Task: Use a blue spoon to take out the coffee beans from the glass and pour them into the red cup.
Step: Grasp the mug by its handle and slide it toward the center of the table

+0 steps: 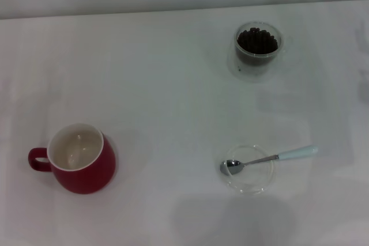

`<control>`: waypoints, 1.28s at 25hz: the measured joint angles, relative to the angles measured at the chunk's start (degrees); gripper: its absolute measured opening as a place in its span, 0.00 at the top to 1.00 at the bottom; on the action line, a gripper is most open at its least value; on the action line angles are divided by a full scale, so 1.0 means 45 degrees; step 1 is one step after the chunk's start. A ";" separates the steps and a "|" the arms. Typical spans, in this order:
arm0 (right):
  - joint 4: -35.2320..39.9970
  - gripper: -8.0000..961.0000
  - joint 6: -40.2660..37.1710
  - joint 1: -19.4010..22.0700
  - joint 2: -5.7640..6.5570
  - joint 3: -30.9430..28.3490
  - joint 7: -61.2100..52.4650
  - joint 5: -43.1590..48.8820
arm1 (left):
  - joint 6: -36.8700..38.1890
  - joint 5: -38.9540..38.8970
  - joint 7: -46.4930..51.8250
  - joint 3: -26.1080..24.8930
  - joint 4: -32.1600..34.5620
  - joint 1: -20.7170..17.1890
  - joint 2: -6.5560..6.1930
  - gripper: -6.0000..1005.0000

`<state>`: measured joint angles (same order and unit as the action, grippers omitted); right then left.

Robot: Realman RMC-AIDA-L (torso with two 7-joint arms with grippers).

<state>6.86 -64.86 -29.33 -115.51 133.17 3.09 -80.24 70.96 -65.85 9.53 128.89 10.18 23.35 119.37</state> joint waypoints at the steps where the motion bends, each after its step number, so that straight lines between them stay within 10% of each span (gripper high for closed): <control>1: 0.0000 0.17 0.0000 0.0002 0.0001 0.0004 0.0001 0.0000 | 0.0052 0.0130 0.0020 0.0020 0.0157 -0.0114 -0.0021 0.11; 32: -0.0152 0.17 0.0102 -0.0536 0.0085 -0.0004 0.0078 0.0321 | 0.3745 0.2818 0.0906 0.1462 -0.0435 -0.4283 -0.0054 0.12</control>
<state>6.17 -64.40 -31.74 -115.13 133.15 3.44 -78.79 87.81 -53.17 13.60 135.47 8.22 4.07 119.12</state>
